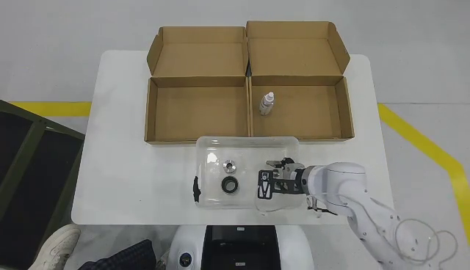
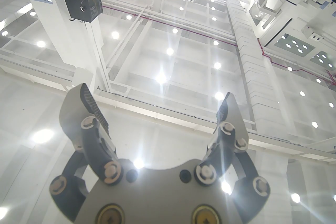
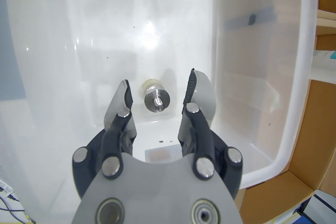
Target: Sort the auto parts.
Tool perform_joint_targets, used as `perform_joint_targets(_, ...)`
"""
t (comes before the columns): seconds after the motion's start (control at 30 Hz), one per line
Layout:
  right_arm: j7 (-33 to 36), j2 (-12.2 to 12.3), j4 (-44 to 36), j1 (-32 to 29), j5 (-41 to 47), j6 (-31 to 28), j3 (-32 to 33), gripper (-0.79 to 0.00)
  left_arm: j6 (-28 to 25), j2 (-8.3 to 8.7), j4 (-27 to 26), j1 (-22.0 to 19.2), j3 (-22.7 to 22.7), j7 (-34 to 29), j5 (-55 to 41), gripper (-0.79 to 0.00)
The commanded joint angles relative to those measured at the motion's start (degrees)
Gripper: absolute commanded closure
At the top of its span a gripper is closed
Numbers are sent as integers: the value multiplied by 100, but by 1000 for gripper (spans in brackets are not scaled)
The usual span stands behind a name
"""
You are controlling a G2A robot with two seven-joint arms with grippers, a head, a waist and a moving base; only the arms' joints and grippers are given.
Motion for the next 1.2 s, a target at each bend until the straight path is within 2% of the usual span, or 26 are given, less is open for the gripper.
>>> perform_joint_targets(0.0, 27, -2, 37, 36, 20, -3, -30, -348, 0, 0, 0, 0, 0, 0, 0, -785)
perform_joint_targets(0.13, 76, -8, 93, 94, 67, 9, -86, -296, 0, 0, 0, 0, 0, 0, 0, -785)
perform_joint_targets(0.23, 102, -8, 116, 124, 97, 21, -111, -117, 0, 0, 0, 0, 0, 0, 0, -785)
perform_joint_targets(0.33, 120, -6, 122, 144, 115, 23, -131, 0, 0, 0, 0, 0, 0, 0, 0, -785)
perform_joint_targets(0.73, -73, 35, -73, 97, 215, 25, -49, 0, 0, 0, 0, 0, 0, 0, 0, -785)
perform_joint_targets(0.97, -560, 66, -128, 61, 437, 59, 148, 0, 0, 0, 0, 0, 0, 0, 0, -785)
perform_joint_targets(1.17, -1206, 105, -2, 42, 881, -195, 379, 0, 0, 0, 0, 0, 0, 0, 0, -785)
